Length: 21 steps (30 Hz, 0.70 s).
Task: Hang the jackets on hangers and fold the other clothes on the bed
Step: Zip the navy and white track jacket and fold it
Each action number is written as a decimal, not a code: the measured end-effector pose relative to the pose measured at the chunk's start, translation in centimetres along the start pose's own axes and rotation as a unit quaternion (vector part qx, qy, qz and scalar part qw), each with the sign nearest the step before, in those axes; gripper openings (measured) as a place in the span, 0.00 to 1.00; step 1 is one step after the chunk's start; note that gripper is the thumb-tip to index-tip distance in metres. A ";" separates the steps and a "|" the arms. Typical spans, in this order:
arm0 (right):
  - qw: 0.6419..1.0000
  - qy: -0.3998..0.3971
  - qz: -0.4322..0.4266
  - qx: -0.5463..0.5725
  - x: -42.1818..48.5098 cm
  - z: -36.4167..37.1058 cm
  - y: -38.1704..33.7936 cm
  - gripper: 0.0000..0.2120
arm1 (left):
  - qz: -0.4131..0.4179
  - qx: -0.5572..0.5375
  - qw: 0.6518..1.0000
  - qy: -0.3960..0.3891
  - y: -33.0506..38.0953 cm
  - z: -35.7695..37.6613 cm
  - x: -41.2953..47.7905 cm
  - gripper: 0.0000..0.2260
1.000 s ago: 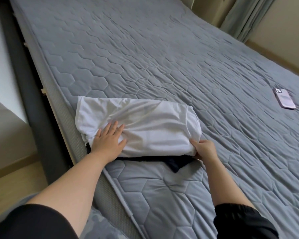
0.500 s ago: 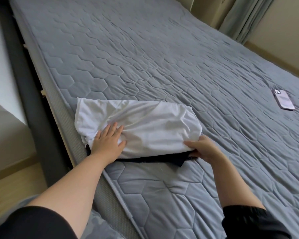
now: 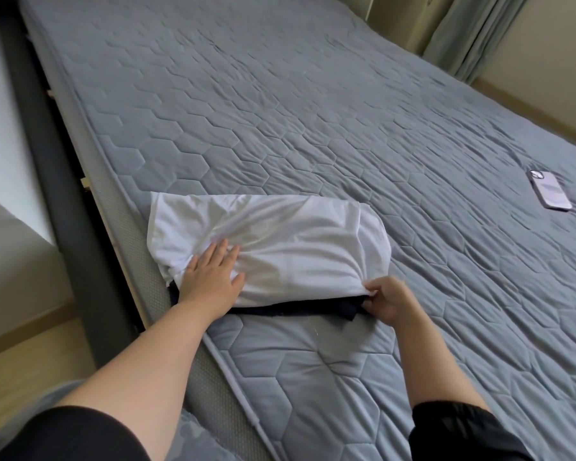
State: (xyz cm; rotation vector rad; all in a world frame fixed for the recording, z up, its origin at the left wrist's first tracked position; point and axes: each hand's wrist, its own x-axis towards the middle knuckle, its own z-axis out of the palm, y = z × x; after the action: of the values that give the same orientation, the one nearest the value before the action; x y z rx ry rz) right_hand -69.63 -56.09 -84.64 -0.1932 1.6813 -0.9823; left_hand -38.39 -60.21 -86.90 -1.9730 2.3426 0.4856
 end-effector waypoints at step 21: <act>0.566 -0.048 -0.504 -0.651 -0.5 19.4 -2.4 0.27 | -0.134 -0.058 0.988 0.040 -1.4 -2.8 2.8 0.25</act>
State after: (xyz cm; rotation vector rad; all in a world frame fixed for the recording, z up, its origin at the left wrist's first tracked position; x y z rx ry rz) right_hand -53.51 -67.06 -83.17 -2.3506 1.8053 -0.1458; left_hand -37.08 -63.80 -85.19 -2.3566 2.0863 0.5433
